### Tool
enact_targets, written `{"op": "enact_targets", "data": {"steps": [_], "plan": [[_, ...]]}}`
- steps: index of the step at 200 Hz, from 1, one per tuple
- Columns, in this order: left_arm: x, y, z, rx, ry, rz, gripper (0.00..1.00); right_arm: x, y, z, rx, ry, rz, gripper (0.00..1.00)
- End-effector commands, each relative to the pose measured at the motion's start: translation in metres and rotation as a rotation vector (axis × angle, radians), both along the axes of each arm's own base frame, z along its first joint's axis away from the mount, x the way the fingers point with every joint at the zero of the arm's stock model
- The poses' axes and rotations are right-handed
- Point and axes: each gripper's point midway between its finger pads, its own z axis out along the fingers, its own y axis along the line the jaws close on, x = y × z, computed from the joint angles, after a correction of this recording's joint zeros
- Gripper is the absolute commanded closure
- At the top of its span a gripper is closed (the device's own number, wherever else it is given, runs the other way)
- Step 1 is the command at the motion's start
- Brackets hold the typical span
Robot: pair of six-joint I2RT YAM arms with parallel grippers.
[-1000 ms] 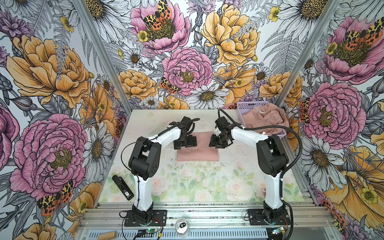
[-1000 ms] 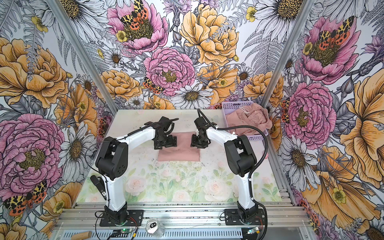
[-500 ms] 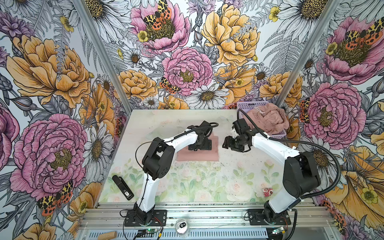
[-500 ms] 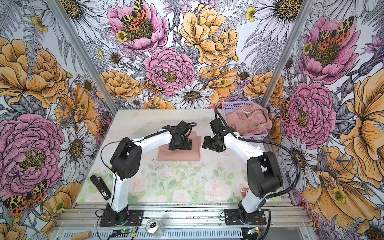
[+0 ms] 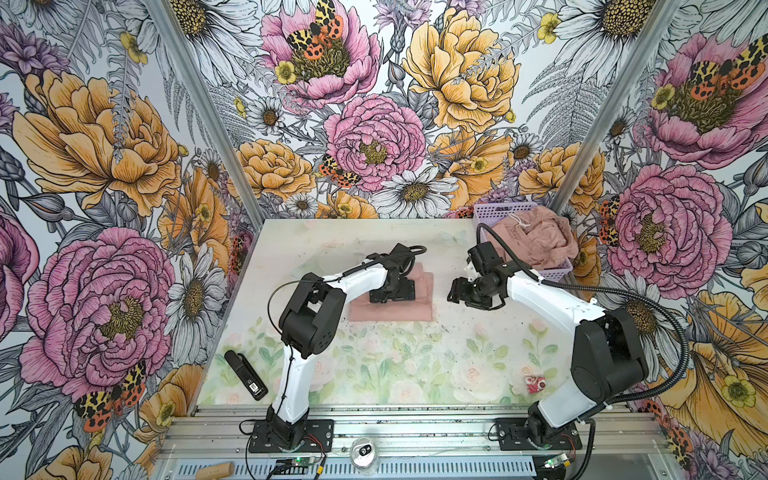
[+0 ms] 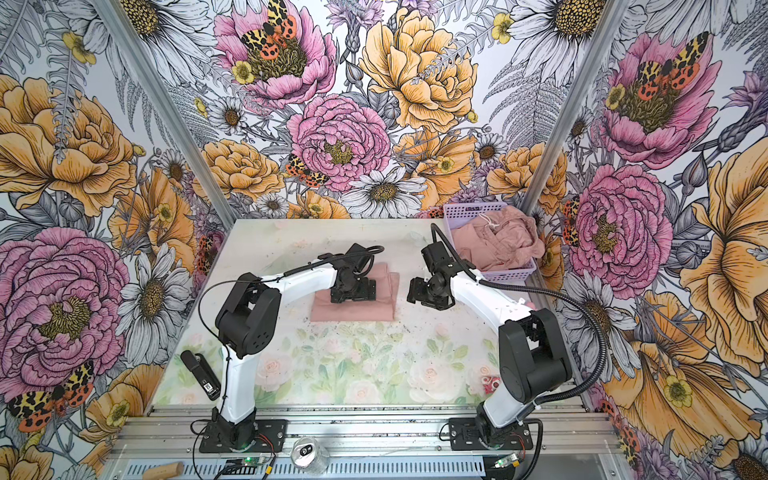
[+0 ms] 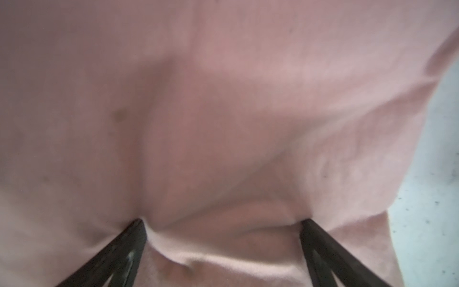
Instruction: Fold and stack the mixed laundry pile
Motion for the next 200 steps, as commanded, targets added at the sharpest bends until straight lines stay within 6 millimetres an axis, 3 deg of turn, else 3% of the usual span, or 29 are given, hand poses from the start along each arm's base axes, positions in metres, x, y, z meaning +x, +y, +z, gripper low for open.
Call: {"op": "enact_targets", "data": {"steps": [1,38,62,98,132,154,173,200], "plan": [[-0.017,0.083,-0.033,0.127,0.147,0.059,0.01,0.009,0.003,0.03,0.025,-0.085,0.014,0.34],[-0.004,0.17,-0.022,0.17,0.166,0.11,0.01,0.008,0.007,0.033,0.036,-0.09,0.022,0.34],[0.002,0.214,-0.015,0.201,0.191,0.107,0.01,0.006,0.01,0.033,0.038,-0.089,0.028,0.34],[-0.021,0.277,-0.02,0.254,0.29,0.143,0.01,0.006,0.011,0.037,0.046,-0.095,0.029,0.33],[-0.059,0.324,-0.017,0.294,0.346,0.231,0.01,0.004,0.015,0.039,0.069,-0.087,0.037,0.33],[-0.073,0.355,-0.016,0.319,0.356,0.284,0.01,0.004,0.019,0.036,0.083,-0.069,0.052,0.33],[-0.072,0.371,-0.014,0.304,0.337,0.317,0.02,0.004,0.021,0.035,0.083,-0.06,0.068,0.33],[-0.061,0.378,-0.017,0.323,0.344,0.276,0.05,0.006,0.02,0.041,0.079,-0.068,0.072,0.33]]}}
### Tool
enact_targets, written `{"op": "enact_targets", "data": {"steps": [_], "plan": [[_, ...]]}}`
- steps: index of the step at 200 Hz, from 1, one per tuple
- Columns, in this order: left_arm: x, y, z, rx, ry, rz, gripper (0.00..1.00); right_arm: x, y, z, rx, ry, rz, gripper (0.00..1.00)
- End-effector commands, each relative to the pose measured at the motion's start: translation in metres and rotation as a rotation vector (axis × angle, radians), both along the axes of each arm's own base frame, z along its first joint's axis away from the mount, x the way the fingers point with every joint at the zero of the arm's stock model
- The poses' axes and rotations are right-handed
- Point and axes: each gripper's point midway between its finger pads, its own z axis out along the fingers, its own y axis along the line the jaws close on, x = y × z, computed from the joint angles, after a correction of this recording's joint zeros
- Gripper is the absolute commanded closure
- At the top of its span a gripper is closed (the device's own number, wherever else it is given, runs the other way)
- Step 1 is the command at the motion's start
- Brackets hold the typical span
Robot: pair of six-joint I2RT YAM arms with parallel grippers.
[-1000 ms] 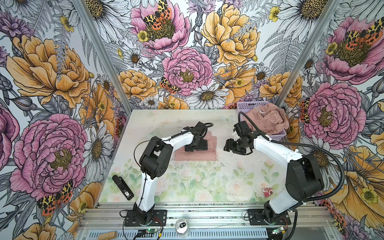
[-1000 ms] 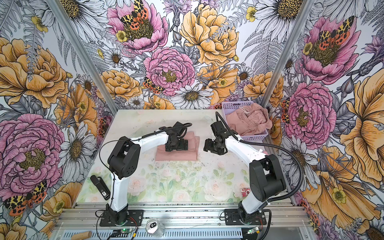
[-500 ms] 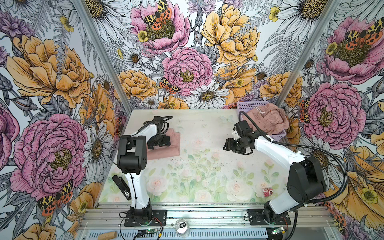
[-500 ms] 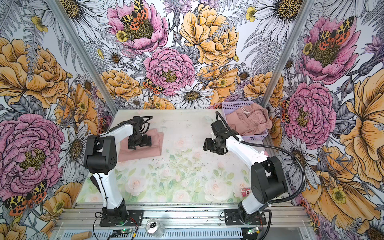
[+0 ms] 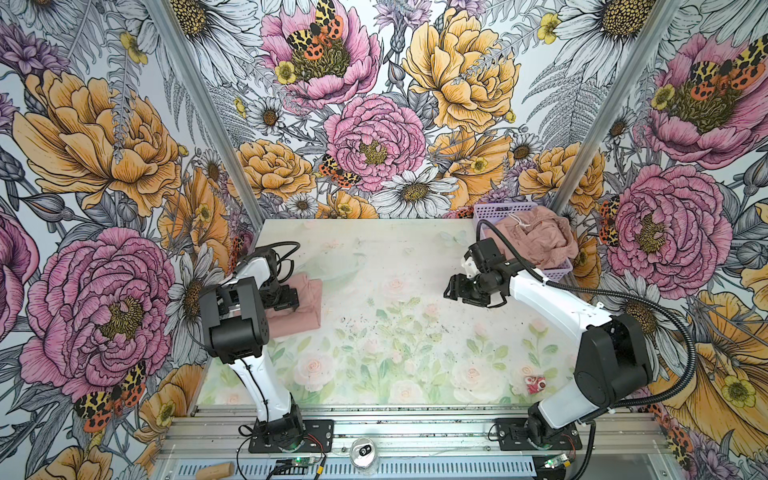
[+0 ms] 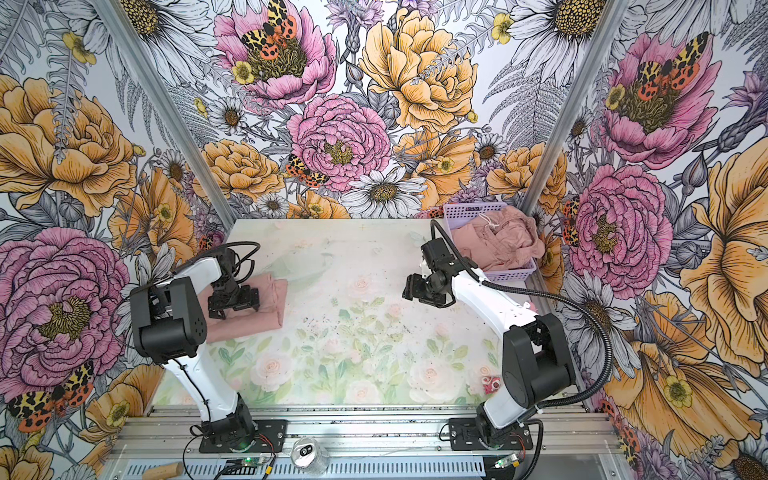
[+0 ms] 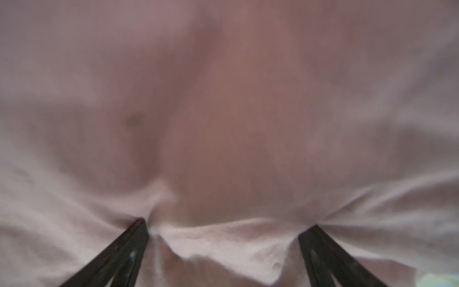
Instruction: Fold and stack the mixed laundry pile
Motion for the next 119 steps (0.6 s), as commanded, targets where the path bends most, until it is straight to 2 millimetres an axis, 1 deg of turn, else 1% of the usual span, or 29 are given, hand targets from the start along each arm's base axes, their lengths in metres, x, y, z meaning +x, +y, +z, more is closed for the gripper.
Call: {"op": "enact_targets", "data": {"steps": [1,19,37,48,60,71,78,84,96,100,102,113,119], "plan": [[-0.008,0.018,-0.015,0.083,0.103,-0.062,0.05,0.006,0.005,0.016,0.014,-0.034,0.028,0.33],[-0.009,0.015,-0.024,0.094,0.14,-0.091,0.05,0.007,-0.001,0.021,0.01,-0.042,0.022,0.33],[-0.009,0.005,-0.026,0.102,0.154,-0.129,0.05,0.017,-0.018,0.025,-0.017,-0.063,-0.009,0.32],[-0.009,-0.001,-0.024,0.113,0.156,-0.153,0.04,0.032,-0.039,0.03,-0.056,-0.093,-0.06,0.32],[-0.007,-0.006,-0.015,0.143,0.144,-0.173,0.01,0.052,-0.064,0.036,-0.111,-0.13,-0.125,0.3],[-0.005,-0.01,-0.007,0.171,0.126,-0.182,0.01,0.074,-0.096,0.04,-0.184,-0.162,-0.203,0.26],[-0.004,-0.011,0.002,0.186,0.111,-0.177,0.01,0.087,-0.118,0.043,-0.243,-0.182,-0.263,0.23],[0.0,-0.01,0.014,0.208,0.089,-0.172,0.01,0.098,-0.134,0.046,-0.274,-0.197,-0.306,0.2],[0.01,-0.016,0.04,0.194,-0.008,-0.156,0.01,0.121,-0.162,0.048,-0.323,-0.211,-0.373,0.17],[0.014,-0.018,0.044,0.178,-0.031,-0.147,0.01,0.13,-0.17,0.048,-0.347,-0.217,-0.388,0.16],[0.017,-0.019,0.056,0.174,-0.074,-0.138,0.01,0.134,-0.173,0.048,-0.357,-0.22,-0.394,0.15],[0.026,-0.029,0.079,0.107,-0.174,-0.11,0.01,0.155,-0.194,0.038,-0.429,-0.212,-0.419,0.12],[0.03,-0.038,0.089,0.057,-0.219,-0.099,0.01,0.166,-0.204,0.027,-0.451,-0.192,-0.433,0.1]]}}
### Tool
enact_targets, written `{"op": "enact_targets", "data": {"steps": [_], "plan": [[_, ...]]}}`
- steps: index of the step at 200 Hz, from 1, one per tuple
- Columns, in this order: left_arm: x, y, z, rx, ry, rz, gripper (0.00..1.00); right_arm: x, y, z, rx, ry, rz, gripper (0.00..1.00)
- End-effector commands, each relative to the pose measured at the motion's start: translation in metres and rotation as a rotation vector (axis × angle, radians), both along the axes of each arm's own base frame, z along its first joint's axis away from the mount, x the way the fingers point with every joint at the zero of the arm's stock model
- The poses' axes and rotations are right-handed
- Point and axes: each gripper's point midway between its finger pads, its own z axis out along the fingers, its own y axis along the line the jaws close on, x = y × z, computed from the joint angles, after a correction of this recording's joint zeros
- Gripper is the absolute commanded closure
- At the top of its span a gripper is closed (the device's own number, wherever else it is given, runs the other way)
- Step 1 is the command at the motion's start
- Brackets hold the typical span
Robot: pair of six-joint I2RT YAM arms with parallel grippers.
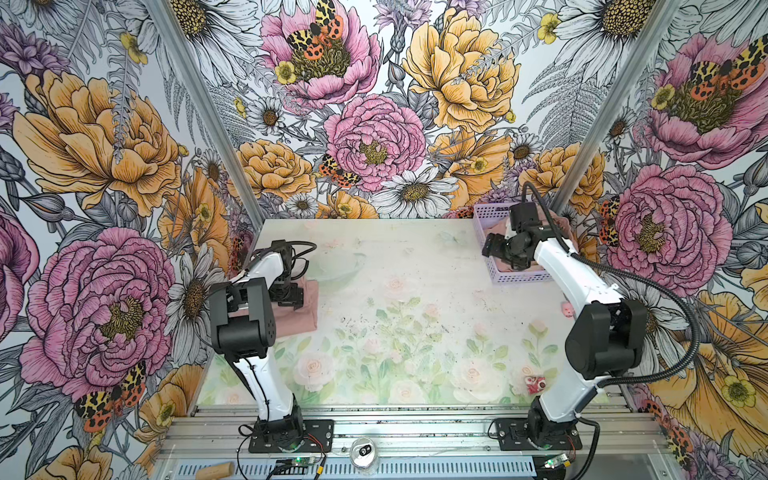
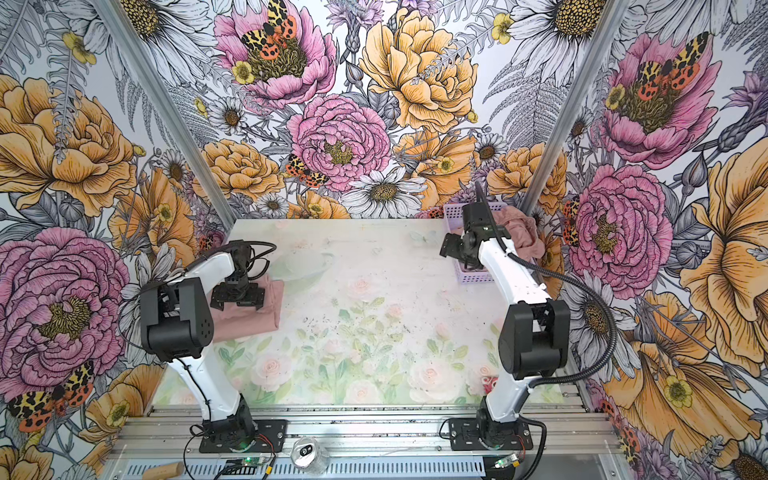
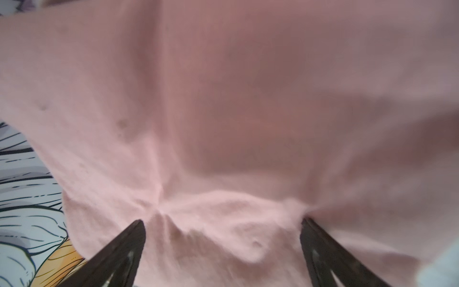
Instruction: Fold and stack the mixed laundry pile
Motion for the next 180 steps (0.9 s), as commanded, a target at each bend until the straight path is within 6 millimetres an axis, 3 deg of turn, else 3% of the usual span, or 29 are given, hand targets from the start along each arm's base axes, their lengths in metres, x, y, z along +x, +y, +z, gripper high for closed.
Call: {"op": "enact_targets", "data": {"steps": [1,17,38,51,70,82,95,136,180], "plan": [[0.018,-0.022,0.06,-0.133,-0.225,0.047,0.01,0.036,-0.05,-0.025,-0.179,0.036,-0.09,0.1],[0.025,-0.056,0.084,-0.276,-0.32,0.057,0.01,0.055,-0.066,-0.067,-0.185,0.108,-0.114,0.1],[0.039,-0.098,0.116,-0.332,-0.433,0.009,0.01,0.07,-0.077,-0.128,-0.134,0.216,-0.121,0.12],[0.048,-0.12,0.115,-0.381,-0.483,-0.005,0.01,0.081,-0.067,-0.149,-0.053,0.248,-0.092,0.23],[0.055,-0.146,0.111,-0.439,-0.5,-0.031,0.01,0.092,-0.053,-0.162,0.005,0.277,-0.061,0.54],[0.056,-0.155,0.114,-0.425,-0.505,-0.063,0.01,0.1,-0.048,-0.152,0.009,0.246,-0.058,0.81],[0.055,-0.158,0.123,-0.421,-0.526,-0.078,0.01,0.106,-0.05,-0.132,0.014,0.204,-0.075,1.0],[0.042,-0.161,0.137,-0.448,-0.559,-0.101,0.01,0.103,-0.053,-0.031,-0.016,0.022,-0.095,1.0],[0.033,-0.168,0.134,-0.482,-0.571,-0.101,0.01,0.077,-0.054,0.071,-0.06,-0.156,-0.091,1.0]]}}
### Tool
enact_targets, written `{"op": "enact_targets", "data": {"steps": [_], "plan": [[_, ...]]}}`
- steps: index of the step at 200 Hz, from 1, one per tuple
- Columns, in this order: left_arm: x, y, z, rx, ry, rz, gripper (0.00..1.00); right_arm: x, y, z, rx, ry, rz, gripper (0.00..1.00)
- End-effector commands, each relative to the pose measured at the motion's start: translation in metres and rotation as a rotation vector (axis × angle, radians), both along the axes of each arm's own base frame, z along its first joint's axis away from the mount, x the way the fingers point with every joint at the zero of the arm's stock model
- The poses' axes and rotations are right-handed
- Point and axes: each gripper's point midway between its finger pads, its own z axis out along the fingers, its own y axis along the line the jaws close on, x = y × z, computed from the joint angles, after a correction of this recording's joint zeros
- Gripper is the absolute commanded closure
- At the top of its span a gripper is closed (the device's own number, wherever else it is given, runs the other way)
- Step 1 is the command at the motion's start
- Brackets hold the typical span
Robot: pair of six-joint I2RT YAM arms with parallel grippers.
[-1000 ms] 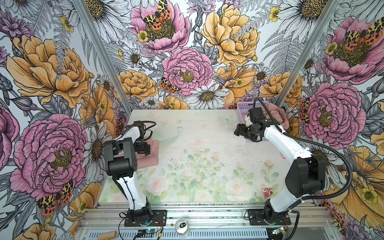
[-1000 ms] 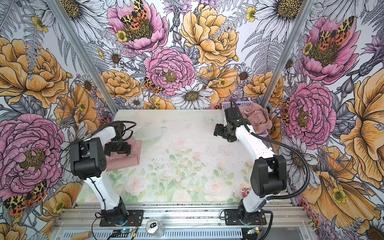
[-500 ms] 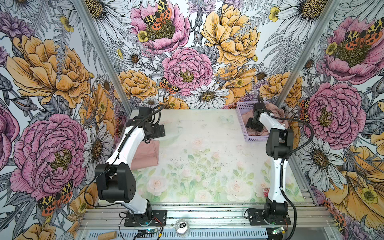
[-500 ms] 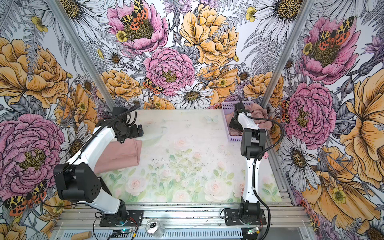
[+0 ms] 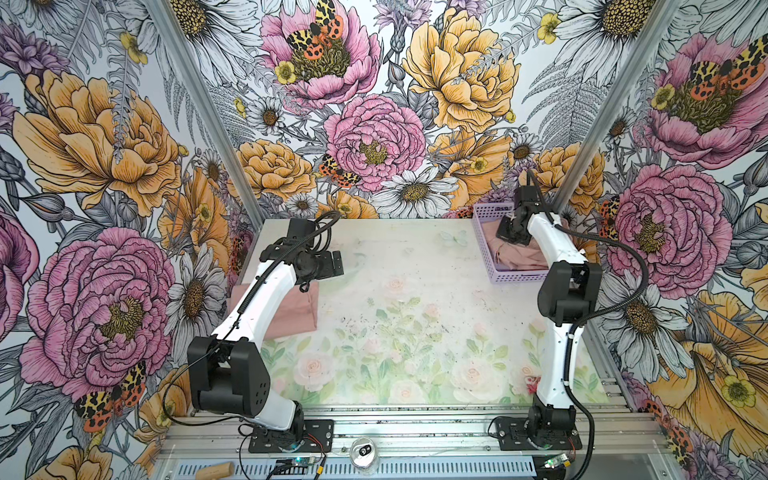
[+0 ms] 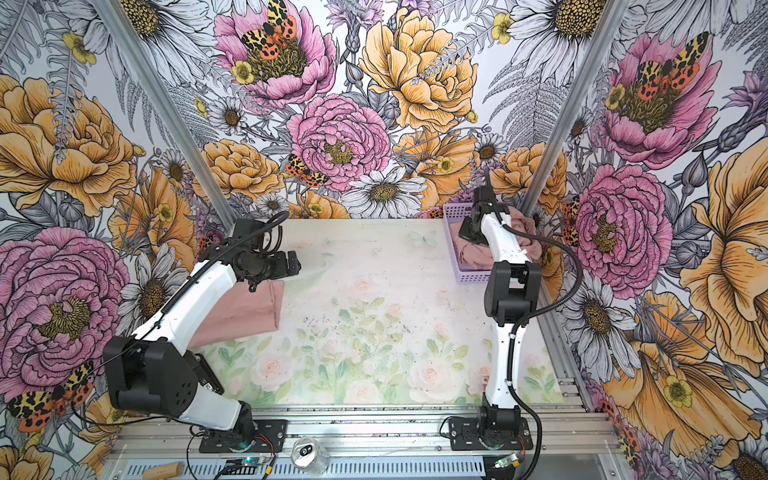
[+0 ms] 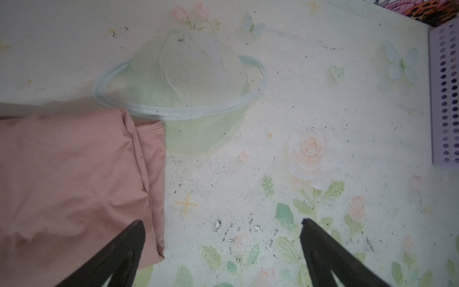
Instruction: Fold and stack the mixed laundry pile
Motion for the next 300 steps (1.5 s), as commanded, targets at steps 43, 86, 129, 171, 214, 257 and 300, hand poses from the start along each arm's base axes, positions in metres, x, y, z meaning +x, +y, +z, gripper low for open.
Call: {"op": "enact_targets", "data": {"steps": [43,86,129,171,214,257,300], "plan": [[-0.011,-0.018,0.005,-0.082,-0.06,-0.019,0.01,-0.048,0.028,0.18,0.01,-0.356,0.09,1.0],[-0.022,-0.019,0.002,-0.097,-0.067,-0.025,0.01,-0.097,0.086,0.278,0.062,-0.565,0.269,1.0],[-0.027,-0.015,0.0,-0.096,-0.075,-0.021,0.01,-0.156,0.154,0.371,0.169,-0.786,0.49,1.0],[-0.026,-0.013,-0.004,-0.103,-0.072,-0.018,0.01,-0.222,0.212,0.457,0.321,-1.026,0.748,1.0],[-0.029,-0.002,0.006,-0.098,-0.11,0.02,0.01,-0.27,0.285,0.493,0.685,-1.073,1.067,1.0],[-0.042,0.027,0.019,-0.086,-0.167,0.136,0.01,-0.23,0.348,0.428,0.746,-0.859,1.099,1.0],[-0.052,0.04,0.019,-0.09,-0.174,0.195,0.01,-0.153,0.362,0.289,0.59,-0.583,0.954,1.0]]}}
